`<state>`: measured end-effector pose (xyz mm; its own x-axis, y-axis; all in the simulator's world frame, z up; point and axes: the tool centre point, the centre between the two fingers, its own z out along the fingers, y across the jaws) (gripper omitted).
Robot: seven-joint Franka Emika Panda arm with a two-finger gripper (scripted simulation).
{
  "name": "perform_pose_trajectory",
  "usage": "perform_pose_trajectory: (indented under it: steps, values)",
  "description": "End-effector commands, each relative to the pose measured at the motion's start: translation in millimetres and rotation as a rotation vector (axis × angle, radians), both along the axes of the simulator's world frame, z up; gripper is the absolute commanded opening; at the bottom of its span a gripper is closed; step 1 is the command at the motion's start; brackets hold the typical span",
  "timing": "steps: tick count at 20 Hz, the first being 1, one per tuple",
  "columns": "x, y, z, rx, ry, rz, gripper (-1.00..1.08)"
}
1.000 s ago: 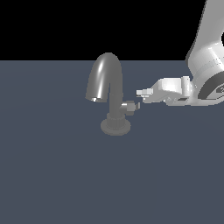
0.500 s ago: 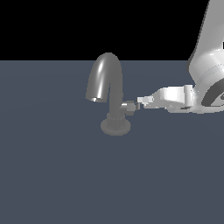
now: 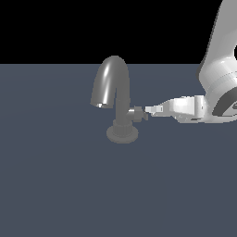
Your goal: Turn on the faucet by rotating a designated handle.
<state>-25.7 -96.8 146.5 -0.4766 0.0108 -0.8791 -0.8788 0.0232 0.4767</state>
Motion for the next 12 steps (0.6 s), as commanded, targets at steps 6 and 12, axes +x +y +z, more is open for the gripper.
perform_pose_trajectory:
  steps: [6,12]
  values:
    - [-18,1,-67,0.003,0.06,-0.008,-1.0]
    - [6,0,-40,0.003,-0.002,0.001,-1.0]
